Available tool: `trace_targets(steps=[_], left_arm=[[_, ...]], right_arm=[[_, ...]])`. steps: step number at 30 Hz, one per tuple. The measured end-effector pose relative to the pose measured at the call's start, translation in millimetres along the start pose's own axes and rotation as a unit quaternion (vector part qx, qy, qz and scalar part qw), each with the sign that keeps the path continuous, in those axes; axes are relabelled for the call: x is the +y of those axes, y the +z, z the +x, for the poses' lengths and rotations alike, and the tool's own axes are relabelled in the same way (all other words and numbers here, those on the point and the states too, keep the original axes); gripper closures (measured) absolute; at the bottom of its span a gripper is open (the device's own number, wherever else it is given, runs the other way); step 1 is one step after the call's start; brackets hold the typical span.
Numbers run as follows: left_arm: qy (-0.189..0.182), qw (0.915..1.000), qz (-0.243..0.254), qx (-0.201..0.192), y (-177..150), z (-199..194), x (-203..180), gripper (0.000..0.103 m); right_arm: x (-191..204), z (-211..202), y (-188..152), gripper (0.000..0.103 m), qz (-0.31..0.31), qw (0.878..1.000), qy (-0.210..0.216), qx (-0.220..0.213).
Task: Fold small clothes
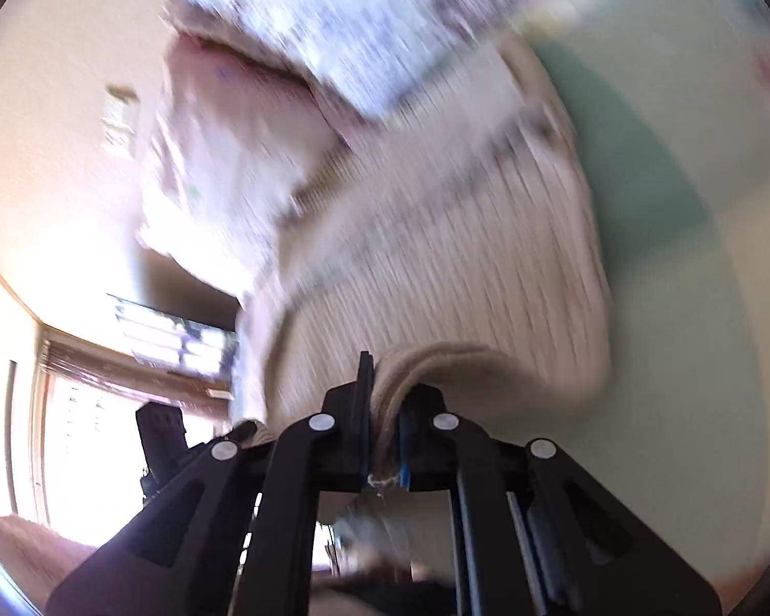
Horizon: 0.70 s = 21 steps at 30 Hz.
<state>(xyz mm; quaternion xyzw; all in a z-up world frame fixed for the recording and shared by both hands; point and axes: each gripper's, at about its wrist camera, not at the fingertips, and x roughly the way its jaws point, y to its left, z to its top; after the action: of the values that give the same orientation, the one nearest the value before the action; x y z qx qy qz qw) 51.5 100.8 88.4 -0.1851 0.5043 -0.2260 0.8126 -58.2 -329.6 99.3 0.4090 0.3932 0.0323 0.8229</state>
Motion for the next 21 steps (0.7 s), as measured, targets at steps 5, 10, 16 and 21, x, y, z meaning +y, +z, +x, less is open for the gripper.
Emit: trace_targets(steps=[5,10,16,21], left_arm=[[0.074,0.9909,0.018,-0.111,128.1,19.9,-11.9,0.067],[0.16,0.9831,-0.036,-0.082,151.6,50.2,22.9,0.023],[0.08,0.9922,-0.095,0.007,127.5,93.5,68.6,0.037],[0.063,0.9899,-0.126,-0.012,131.2,115.2,70.9,0.053]], right_arm=[[2.7,39.3,101.3,0.091,0.009,0.992,-0.05,-0.12],[-23.2,56.0,98.3,0.039,0.071,0.988,-0.107,-0.089],[-48.6,34.3,59.4,0.036,0.066,0.988,-0.133,-0.052],[-52.3,25.5,52.4,0.036,0.047,0.99,-0.128,-0.037]])
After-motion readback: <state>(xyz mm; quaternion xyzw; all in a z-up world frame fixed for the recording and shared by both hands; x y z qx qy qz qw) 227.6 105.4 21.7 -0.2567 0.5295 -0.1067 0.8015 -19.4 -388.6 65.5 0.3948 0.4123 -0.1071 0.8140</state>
